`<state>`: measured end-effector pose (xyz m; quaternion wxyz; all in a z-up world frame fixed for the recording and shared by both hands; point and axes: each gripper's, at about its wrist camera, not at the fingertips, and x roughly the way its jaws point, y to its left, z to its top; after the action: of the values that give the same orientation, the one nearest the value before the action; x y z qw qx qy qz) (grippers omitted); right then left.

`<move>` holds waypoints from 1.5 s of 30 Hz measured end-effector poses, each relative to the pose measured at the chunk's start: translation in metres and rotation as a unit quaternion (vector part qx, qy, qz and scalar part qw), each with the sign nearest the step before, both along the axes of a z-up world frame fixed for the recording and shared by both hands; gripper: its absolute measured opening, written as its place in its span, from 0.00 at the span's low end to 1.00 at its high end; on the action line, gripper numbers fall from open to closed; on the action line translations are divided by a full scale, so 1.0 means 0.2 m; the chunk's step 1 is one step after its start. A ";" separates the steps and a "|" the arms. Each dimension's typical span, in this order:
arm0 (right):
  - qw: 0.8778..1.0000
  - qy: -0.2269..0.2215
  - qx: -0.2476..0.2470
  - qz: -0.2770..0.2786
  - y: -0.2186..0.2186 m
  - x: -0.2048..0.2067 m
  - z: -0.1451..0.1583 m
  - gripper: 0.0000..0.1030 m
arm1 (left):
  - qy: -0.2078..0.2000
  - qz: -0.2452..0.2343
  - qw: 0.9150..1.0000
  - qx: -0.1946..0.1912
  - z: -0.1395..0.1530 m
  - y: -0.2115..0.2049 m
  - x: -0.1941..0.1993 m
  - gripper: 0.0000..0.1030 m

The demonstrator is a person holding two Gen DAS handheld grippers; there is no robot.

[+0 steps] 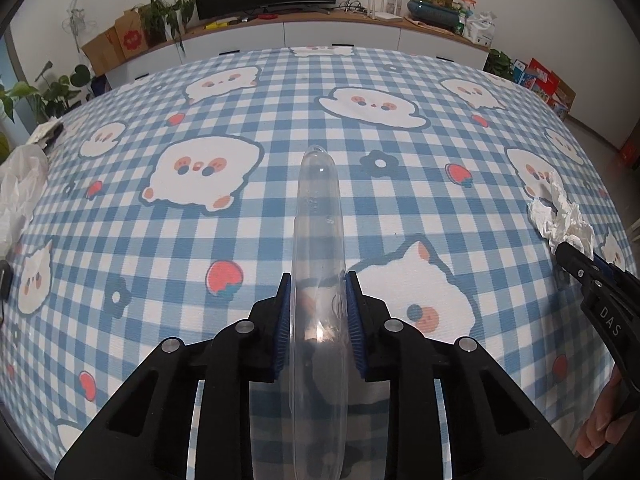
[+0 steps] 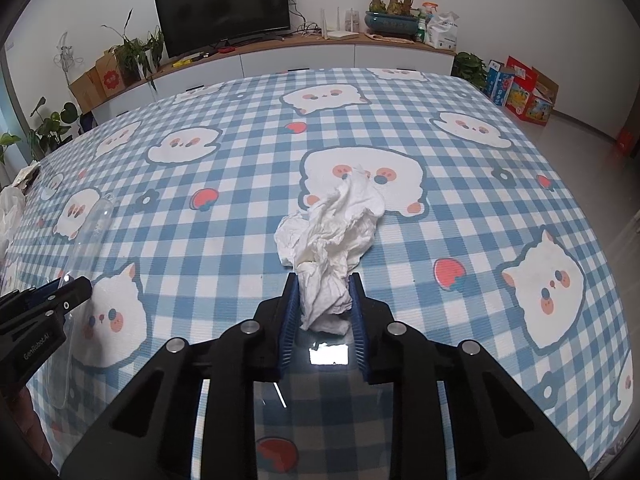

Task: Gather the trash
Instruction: 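Grasp the clear plastic tube with the left tool while the right tool grasps the white tissue, then lift the plastic tube and tissue off the table toward the bin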

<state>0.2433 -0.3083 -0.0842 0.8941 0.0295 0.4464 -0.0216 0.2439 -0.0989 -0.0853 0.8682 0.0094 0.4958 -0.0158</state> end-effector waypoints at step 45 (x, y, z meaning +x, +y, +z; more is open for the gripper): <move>0.999 -0.032 0.011 0.016 0.04 -0.31 0.35 0.14 | -0.015 -0.002 1.000 -0.022 0.31 0.04 -0.33 0.24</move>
<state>0.1805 -0.2999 -0.0149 0.9078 0.0323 0.4181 -0.0013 0.1788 -0.0912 -0.0238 0.8754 -0.0084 0.4825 -0.0284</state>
